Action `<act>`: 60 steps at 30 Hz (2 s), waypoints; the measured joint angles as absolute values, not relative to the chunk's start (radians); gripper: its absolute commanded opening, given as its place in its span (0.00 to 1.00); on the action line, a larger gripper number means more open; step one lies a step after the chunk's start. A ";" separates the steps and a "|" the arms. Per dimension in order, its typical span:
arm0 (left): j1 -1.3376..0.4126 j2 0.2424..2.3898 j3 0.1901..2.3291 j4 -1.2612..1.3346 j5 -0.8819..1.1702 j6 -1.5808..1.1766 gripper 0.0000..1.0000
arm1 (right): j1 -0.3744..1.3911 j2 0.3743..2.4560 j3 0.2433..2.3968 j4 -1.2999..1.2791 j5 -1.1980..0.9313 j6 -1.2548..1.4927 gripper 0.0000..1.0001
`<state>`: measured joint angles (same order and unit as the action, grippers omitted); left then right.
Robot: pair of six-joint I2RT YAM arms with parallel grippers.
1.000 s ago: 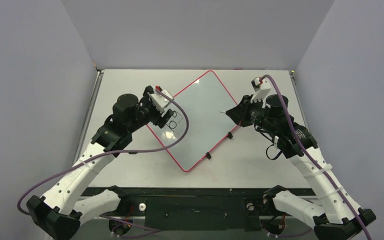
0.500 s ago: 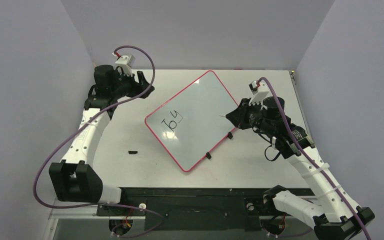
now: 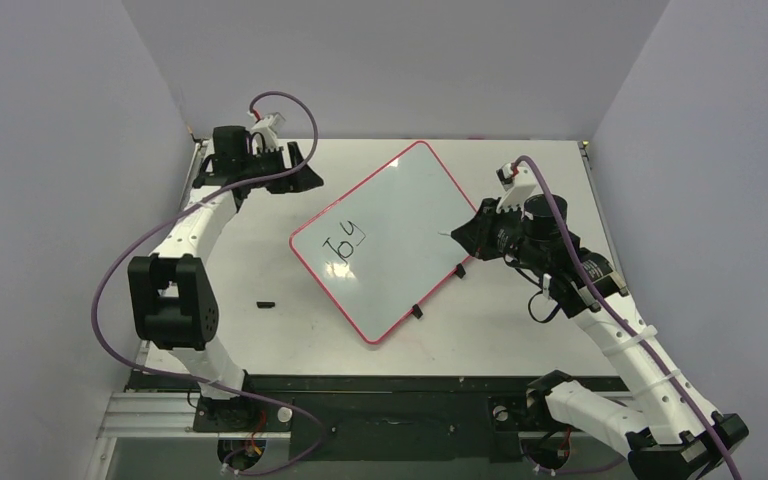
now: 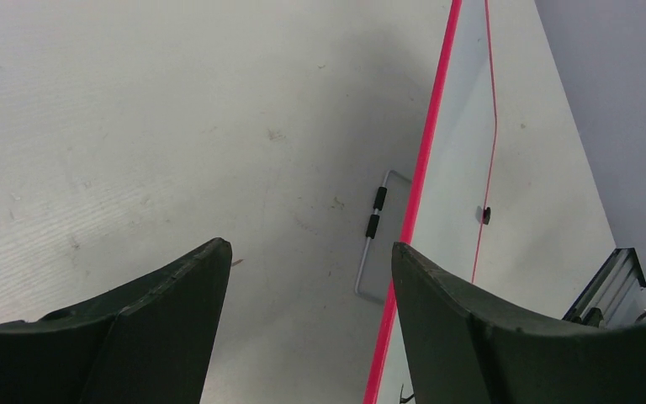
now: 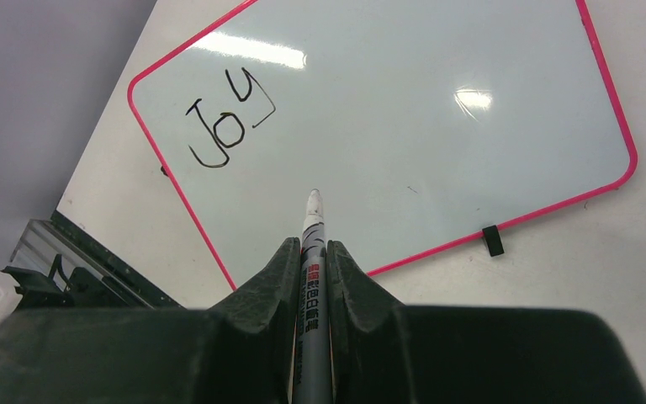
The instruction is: Write a sentence on the whiteboard
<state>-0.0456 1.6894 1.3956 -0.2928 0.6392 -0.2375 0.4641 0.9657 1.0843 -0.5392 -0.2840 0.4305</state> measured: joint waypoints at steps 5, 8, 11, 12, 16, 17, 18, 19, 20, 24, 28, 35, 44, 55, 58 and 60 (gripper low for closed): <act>-0.046 1.761 1.447 -0.296 0.698 -0.254 0.67 | 0.464 0.966 1.084 -0.540 -0.284 0.429 0.00; -0.046 1.782 1.458 -0.297 0.722 -0.259 0.65 | 0.464 0.966 1.084 -0.540 -0.284 0.425 0.00; -0.046 1.802 1.474 -0.305 0.748 -0.267 0.64 | 0.464 0.966 1.084 -0.540 -0.284 0.420 0.00; -0.046 1.810 1.482 -0.306 0.755 -0.268 0.64 | 0.464 0.966 1.084 -0.539 -0.284 0.419 0.00; -0.046 1.843 1.521 -0.320 0.777 -0.279 0.64 | 0.464 0.965 1.068 -0.532 -0.284 0.416 0.00; -0.047 1.848 1.527 -0.321 0.780 -0.282 0.64 | 0.464 0.965 1.065 -0.532 -0.284 0.416 0.00; -0.048 1.851 1.533 -0.323 0.784 -0.285 0.64 | 0.464 0.965 1.062 -0.533 -0.284 0.416 0.00; -0.050 1.856 1.541 -0.326 0.786 -0.287 0.63 | 0.464 0.965 1.062 -0.532 -0.284 0.416 0.00; -0.051 1.860 1.547 -0.326 0.789 -0.288 0.63 | 0.464 0.965 1.062 -0.532 -0.284 0.416 0.00; -0.067 1.892 1.595 -0.341 0.803 -0.295 0.63 | 0.464 0.965 1.062 -0.530 -0.284 0.416 0.00; -0.093 1.914 1.605 -0.360 0.850 -0.292 0.63 | 0.464 0.963 1.062 -0.531 -0.284 0.416 0.00; -0.172 1.938 1.605 -0.412 0.934 -0.257 0.54 | 0.464 0.957 1.048 -0.531 -0.284 0.415 0.00; -0.232 2.012 1.657 -0.539 0.951 -0.174 0.28 | 0.464 0.957 1.047 -0.530 -0.284 0.414 0.00; -0.242 2.014 1.721 -0.631 0.982 -0.184 0.00 | 0.464 0.959 1.008 -0.482 -0.292 0.415 0.00; -0.252 2.014 1.740 -0.653 0.970 -0.172 0.00 | 0.465 0.964 0.982 -0.428 -0.305 0.416 0.00; -0.257 2.014 1.752 -0.672 0.957 -0.162 0.00 | 0.467 0.975 0.966 -0.387 -0.311 0.416 0.00</act>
<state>-0.2565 2.0140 1.7519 -0.6716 0.9573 -0.1619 0.4671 0.9749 0.9657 -0.3870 -0.3111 0.4160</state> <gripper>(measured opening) 0.039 0.096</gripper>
